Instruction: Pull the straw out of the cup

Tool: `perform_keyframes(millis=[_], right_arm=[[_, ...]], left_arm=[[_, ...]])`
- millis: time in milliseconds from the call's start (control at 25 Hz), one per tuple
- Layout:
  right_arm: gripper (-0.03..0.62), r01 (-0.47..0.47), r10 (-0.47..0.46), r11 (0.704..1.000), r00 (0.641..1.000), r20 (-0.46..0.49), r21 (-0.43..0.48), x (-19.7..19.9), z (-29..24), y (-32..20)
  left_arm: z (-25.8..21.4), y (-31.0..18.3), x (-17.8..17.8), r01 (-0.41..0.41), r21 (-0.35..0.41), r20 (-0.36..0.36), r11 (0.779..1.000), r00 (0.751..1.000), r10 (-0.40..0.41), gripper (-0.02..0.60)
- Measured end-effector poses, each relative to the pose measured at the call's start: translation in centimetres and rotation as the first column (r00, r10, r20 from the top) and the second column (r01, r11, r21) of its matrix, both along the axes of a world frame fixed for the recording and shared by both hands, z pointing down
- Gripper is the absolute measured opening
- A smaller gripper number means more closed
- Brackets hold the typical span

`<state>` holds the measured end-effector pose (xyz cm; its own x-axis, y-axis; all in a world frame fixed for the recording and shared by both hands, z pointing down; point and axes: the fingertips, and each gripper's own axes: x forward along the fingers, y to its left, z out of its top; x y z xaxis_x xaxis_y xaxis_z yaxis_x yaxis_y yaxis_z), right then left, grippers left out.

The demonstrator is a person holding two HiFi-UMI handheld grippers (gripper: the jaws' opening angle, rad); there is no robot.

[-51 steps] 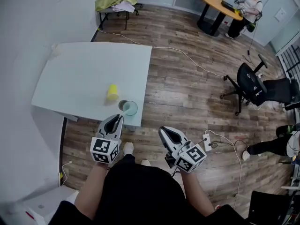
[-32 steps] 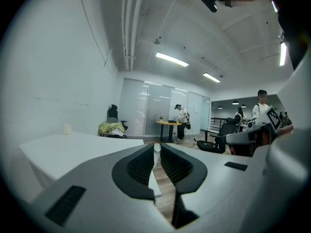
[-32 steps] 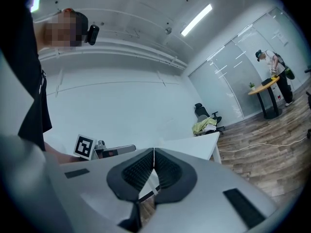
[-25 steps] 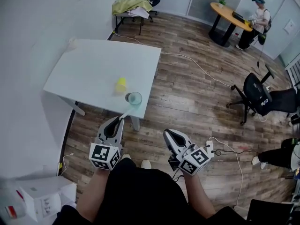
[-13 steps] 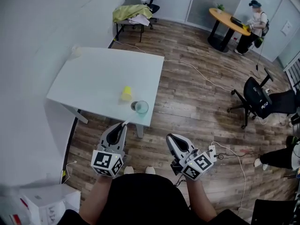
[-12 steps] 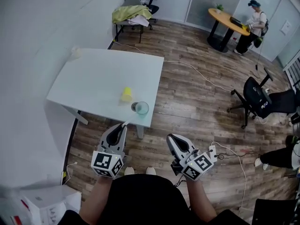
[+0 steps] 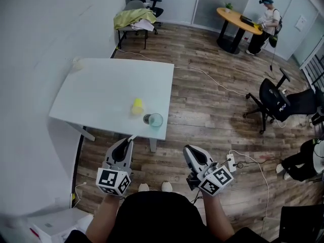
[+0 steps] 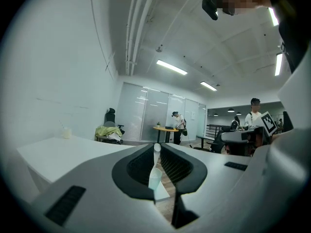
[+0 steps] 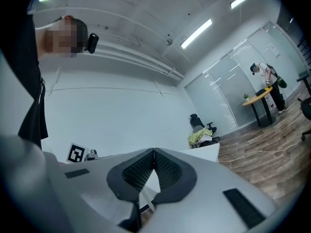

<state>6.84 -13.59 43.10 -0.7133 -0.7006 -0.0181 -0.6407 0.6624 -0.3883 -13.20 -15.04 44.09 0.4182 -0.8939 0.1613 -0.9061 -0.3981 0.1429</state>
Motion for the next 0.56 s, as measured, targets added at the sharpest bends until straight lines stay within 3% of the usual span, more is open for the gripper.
perform_keyframes(millis=[560], right_arm=[[0.021,-0.017,0.017,1.0,0.999,-0.036,-0.012,-0.66,0.73,0.58]], left_arm=[[0.6,0.02,-0.52,-0.027,-0.003,-0.011,1.0,1.0,0.027,0.052]])
